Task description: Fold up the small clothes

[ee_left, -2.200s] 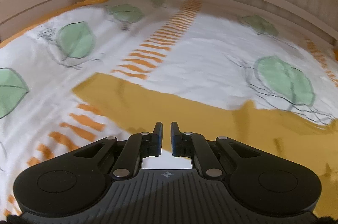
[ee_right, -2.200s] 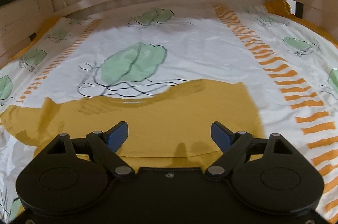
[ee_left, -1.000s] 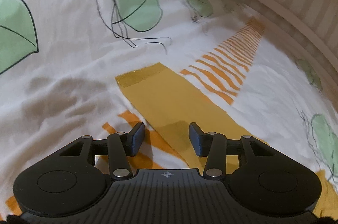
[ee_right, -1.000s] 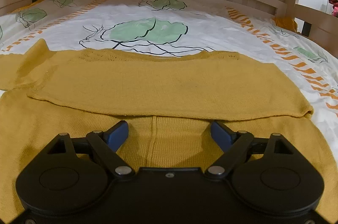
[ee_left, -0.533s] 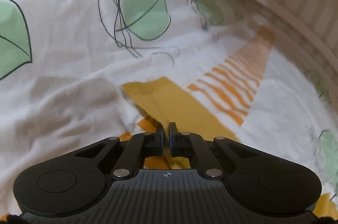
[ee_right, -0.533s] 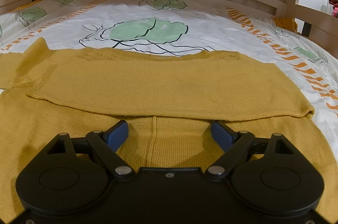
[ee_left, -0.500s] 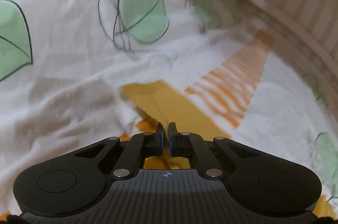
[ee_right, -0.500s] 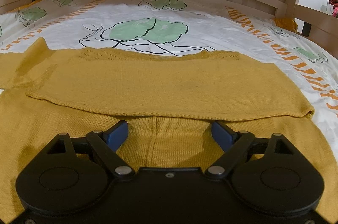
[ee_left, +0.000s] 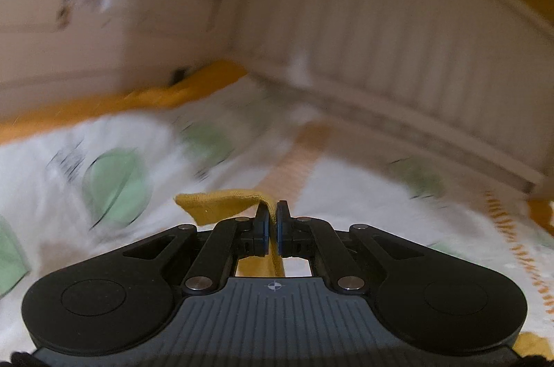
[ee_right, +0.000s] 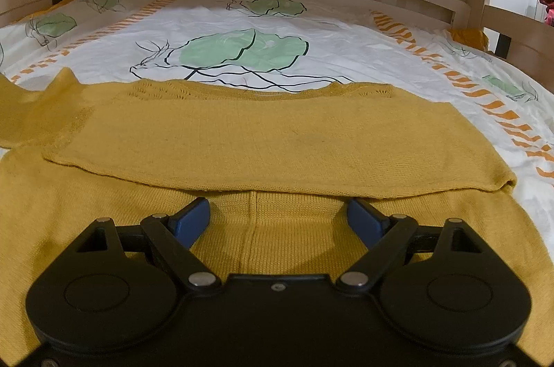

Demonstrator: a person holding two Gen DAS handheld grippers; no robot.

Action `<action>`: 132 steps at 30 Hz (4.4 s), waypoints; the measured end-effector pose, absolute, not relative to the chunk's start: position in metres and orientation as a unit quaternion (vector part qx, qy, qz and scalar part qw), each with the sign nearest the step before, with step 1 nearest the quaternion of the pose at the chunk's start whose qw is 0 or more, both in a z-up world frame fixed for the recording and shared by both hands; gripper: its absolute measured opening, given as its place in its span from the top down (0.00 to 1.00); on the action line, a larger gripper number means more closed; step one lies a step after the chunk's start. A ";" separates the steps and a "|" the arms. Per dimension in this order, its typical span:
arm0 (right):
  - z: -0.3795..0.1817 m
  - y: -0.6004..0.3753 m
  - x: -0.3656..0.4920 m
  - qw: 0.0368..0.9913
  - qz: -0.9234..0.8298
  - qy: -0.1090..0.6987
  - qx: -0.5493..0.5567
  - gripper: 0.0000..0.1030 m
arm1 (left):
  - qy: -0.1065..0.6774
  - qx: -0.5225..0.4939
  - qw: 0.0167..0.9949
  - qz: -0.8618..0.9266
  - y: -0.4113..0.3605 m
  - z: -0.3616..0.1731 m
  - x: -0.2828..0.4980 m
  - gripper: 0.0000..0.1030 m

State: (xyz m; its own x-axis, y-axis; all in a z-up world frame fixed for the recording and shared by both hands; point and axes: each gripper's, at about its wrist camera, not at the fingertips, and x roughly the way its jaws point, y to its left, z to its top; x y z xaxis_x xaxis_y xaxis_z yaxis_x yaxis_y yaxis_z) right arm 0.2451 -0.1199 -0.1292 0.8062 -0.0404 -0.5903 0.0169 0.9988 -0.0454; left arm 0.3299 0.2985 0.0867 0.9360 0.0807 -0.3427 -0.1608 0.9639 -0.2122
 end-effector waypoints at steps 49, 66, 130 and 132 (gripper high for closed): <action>-0.063 -0.238 0.221 0.939 0.032 0.324 0.109 0.13 | 0.320 -0.009 0.945 -0.060 0.052 -0.053 0.269 0.61; -0.085 -0.168 0.292 0.931 0.030 0.357 -0.068 0.16 | 0.341 -0.023 0.939 -0.033 0.085 -0.115 0.241 0.60; -0.077 -0.305 0.275 0.919 -0.018 0.374 0.121 0.50 | 0.336 -0.007 0.941 -0.024 0.080 -0.119 0.242 0.59; -0.073 -0.305 0.260 0.917 -0.013 0.376 0.132 0.50 | 0.339 -0.002 0.941 -0.022 0.078 -0.118 0.243 0.58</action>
State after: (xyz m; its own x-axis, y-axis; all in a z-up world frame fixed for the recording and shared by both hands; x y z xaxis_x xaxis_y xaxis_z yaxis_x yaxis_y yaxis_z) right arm 0.2601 -0.3048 -0.0734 0.7165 0.0756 -0.6935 0.1230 0.9648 0.2323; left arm 0.2429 0.0783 -0.1184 0.7698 -0.0430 -0.6368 0.0399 0.9990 -0.0192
